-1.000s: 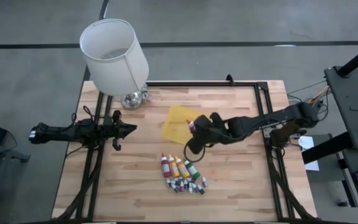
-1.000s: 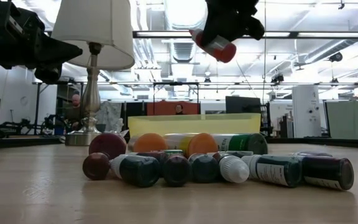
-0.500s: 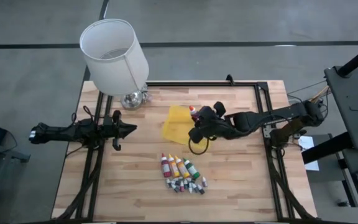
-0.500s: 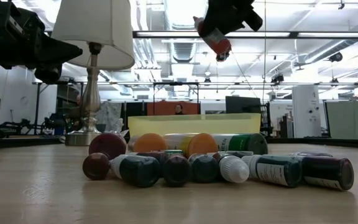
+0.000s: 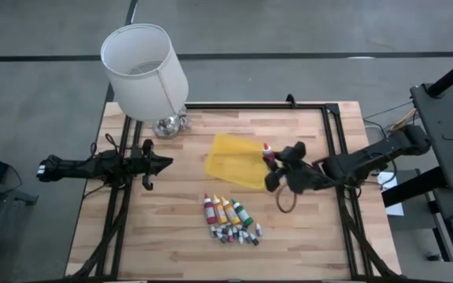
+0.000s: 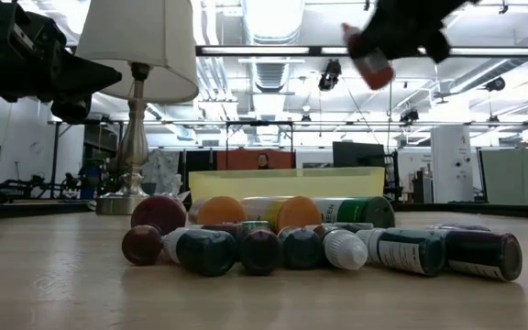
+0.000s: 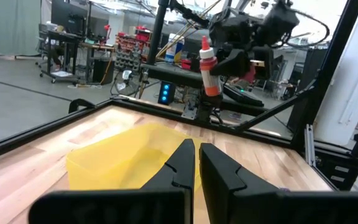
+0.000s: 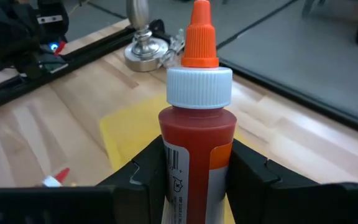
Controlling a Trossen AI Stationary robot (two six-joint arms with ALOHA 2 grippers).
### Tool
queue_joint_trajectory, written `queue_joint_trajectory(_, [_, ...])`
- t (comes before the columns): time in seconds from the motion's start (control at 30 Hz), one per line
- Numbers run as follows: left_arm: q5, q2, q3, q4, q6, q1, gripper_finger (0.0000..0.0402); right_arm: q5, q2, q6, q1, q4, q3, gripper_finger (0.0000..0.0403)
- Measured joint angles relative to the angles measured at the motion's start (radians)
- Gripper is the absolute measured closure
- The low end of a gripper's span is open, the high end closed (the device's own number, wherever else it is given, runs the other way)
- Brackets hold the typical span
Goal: Pick & Place food coloring
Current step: Put the large orange food coloring bottle into the yellow bin
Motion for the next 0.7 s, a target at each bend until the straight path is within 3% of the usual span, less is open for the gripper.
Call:
queue_joint_trajectory(0.17, [0.000, 0.000, 0.000, 0.001, 0.000, 0.000, 0.0401, 0.112, -0.092, 0.054, 0.098, 0.000, -0.129, 0.0282])
queue_joint_trajectory(0.4, [0.000, 0.000, 0.000, 0.002, 0.000, 0.000, 0.0401, 0.107, -0.151, 0.013, 0.210, 0.070, -0.232, 0.0282])
queue_joint_trajectory(0.53, [0.000, 0.000, 0.000, 0.002, 0.000, 0.000, 0.0401, 0.032, -0.157, -0.130, 0.233, 0.197, -0.276, 0.0282])
queue_joint_trajectory(0.7, [0.000, 0.000, 0.000, 0.001, 0.000, 0.000, 0.0401, -0.127, -0.148, -0.335, 0.233, 0.481, -0.367, 0.0282])
